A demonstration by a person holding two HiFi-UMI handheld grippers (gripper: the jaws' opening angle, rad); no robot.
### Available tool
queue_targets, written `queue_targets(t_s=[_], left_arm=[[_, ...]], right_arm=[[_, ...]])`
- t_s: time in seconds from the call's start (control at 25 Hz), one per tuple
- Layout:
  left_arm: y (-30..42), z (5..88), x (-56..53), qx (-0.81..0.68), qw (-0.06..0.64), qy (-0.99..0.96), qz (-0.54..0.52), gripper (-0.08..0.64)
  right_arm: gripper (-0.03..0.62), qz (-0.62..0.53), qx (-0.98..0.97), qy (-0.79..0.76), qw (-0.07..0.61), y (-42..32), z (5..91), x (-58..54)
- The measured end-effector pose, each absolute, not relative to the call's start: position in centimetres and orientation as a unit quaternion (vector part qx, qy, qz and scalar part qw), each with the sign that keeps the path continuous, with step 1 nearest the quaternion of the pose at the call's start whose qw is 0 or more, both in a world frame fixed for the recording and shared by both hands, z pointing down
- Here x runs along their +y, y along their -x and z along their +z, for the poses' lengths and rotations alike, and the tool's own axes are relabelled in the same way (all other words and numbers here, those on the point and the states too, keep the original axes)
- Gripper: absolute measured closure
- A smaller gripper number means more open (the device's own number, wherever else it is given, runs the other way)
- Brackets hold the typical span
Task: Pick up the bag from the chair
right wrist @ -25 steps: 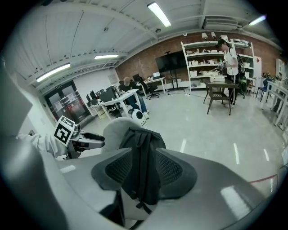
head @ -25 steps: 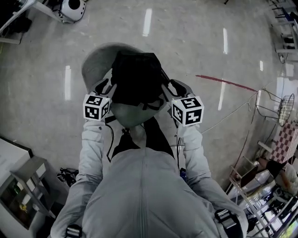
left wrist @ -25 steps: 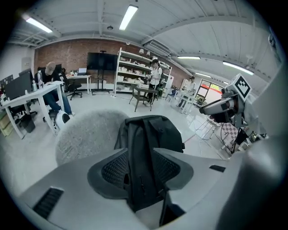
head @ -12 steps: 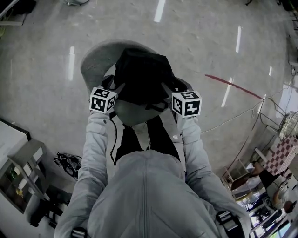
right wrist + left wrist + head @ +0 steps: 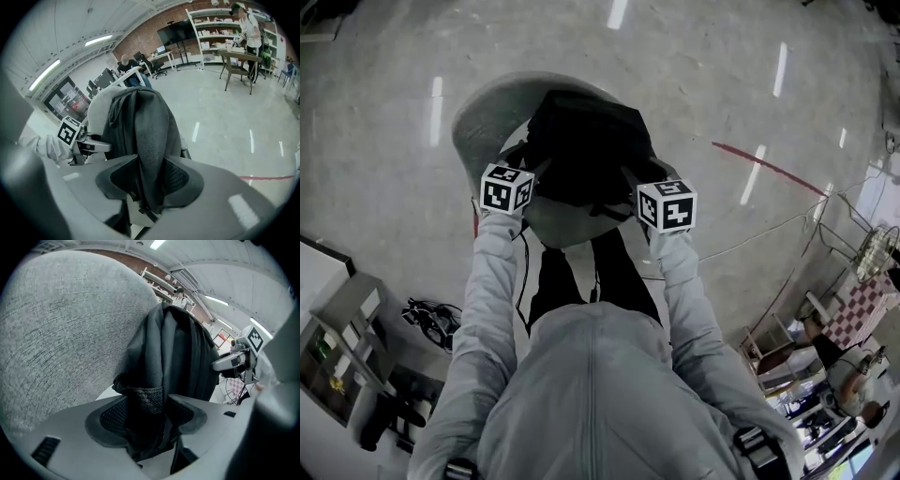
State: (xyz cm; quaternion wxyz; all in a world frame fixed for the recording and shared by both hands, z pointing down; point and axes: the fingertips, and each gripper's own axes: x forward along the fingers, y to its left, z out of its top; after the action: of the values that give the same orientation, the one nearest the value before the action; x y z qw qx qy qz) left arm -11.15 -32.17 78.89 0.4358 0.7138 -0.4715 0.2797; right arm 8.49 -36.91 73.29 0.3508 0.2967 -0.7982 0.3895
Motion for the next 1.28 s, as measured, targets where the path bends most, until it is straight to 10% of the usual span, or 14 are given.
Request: queue_targets(t_s=[0.2,1.28], left_arm=[[9.6,78.5,-31.6,-0.454,0.421,-0.733,0.282,0.456],[10.0,66.0,-20.7,-0.432,0.329,-0.798,0.259,0.520]], right_arm=[[0.507,0.375,-0.807,-0.289,0.353,-8.0,73.0,-36.0],[0.545,0.315,-0.860,-0.317,0.246,-7.4,59.1,-23.5]])
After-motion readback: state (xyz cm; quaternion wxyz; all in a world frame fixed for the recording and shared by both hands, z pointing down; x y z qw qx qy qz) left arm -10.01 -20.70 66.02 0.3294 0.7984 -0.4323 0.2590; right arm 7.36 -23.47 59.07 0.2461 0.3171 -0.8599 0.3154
